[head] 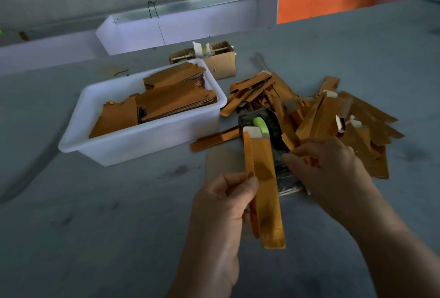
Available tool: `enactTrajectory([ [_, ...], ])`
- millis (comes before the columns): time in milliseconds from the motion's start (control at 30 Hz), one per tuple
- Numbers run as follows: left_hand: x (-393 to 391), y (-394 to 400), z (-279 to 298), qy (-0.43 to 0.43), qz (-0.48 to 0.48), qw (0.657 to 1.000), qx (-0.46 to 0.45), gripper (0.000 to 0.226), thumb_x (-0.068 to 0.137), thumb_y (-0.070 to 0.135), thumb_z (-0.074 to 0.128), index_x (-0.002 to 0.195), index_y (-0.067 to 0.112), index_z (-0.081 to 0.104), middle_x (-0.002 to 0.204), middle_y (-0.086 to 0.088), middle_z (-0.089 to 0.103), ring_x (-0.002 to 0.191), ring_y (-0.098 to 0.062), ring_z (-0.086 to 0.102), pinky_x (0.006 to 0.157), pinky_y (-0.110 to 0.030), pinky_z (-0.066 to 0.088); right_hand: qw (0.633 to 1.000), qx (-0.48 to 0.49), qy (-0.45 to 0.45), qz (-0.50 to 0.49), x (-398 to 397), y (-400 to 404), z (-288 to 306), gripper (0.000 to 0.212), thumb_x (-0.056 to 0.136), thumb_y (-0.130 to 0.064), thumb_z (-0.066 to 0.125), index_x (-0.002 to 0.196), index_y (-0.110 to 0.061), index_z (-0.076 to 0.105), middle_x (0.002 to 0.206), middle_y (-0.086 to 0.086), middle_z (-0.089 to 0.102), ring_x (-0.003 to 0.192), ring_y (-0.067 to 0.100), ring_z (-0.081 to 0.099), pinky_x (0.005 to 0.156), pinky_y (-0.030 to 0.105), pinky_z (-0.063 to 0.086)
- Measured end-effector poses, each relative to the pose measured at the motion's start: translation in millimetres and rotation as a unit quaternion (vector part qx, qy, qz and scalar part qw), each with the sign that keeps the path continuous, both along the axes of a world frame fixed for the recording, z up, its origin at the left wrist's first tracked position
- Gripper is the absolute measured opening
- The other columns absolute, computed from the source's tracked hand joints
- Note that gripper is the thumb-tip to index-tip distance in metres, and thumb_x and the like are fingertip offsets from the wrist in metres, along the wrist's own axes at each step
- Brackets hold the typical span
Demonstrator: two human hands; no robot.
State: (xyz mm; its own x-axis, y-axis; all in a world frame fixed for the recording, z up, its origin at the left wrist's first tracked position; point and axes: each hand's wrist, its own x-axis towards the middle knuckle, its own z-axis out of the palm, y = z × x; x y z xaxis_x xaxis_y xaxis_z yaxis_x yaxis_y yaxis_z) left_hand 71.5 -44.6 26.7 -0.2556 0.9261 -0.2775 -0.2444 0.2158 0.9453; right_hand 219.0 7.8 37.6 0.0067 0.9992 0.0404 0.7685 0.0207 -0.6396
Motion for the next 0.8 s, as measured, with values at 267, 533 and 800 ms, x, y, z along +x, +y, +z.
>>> enactTrajectory([
  [267,18.3,9.5,2.0,-0.043,-0.004,0.999,-0.023,0.011,0.085,0.013,0.067,0.079,0.015,0.076,0.07,-0.001,0.073,0.048,-0.001,0.059,0.046,-0.014,0.043,0.998,-0.047,0.024,-0.015,-9.2,6.3,-2.0,0.011,0.083,-0.037,0.064,0.084,-0.027,0.067,0.121,0.002,0.055,0.112,0.028,0.05,0.096,0.044,0.044],
  [533,20.4,11.6,-2.0,-0.064,-0.017,0.997,-0.047,0.021,0.087,0.015,0.065,0.074,0.023,0.079,0.064,0.005,0.069,0.046,0.0,0.054,0.054,-0.019,0.044,0.974,-0.038,0.217,-0.058,-13.7,5.1,-13.6,0.006,0.083,-0.03,0.066,0.08,-0.025,0.067,0.114,0.002,0.059,0.104,0.024,0.057,0.086,0.041,0.052],
  [800,10.2,10.8,-5.7,-0.147,0.046,0.986,-0.06,0.026,0.085,0.007,0.064,0.063,0.014,0.077,0.063,-0.007,0.064,0.047,-0.009,0.049,0.036,-0.015,0.041,0.987,0.034,0.133,-0.087,-6.5,-14.3,-15.9,0.01,0.082,-0.031,0.066,0.073,-0.027,0.063,0.124,-0.01,0.048,0.112,0.017,0.047,0.078,0.026,0.034],
])
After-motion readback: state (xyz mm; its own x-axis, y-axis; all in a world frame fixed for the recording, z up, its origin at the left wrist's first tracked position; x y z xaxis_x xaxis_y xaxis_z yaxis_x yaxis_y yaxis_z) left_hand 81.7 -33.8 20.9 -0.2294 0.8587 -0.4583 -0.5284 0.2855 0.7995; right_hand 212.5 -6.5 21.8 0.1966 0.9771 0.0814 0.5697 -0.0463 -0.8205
